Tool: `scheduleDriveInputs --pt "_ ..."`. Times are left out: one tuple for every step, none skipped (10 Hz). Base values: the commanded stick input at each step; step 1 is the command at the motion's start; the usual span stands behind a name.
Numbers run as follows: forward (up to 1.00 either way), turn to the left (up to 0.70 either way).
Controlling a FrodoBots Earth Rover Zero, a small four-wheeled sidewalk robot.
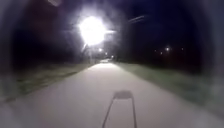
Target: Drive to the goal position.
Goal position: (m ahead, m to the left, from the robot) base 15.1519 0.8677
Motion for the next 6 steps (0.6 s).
scheduleDriveInputs --pt "1.00 0.05" --pt "1.00 0.19" --pt "1.00 0.22" --pt "1.00 0.19" --pt "1.00 0.11" --pt "1.00 0.08"
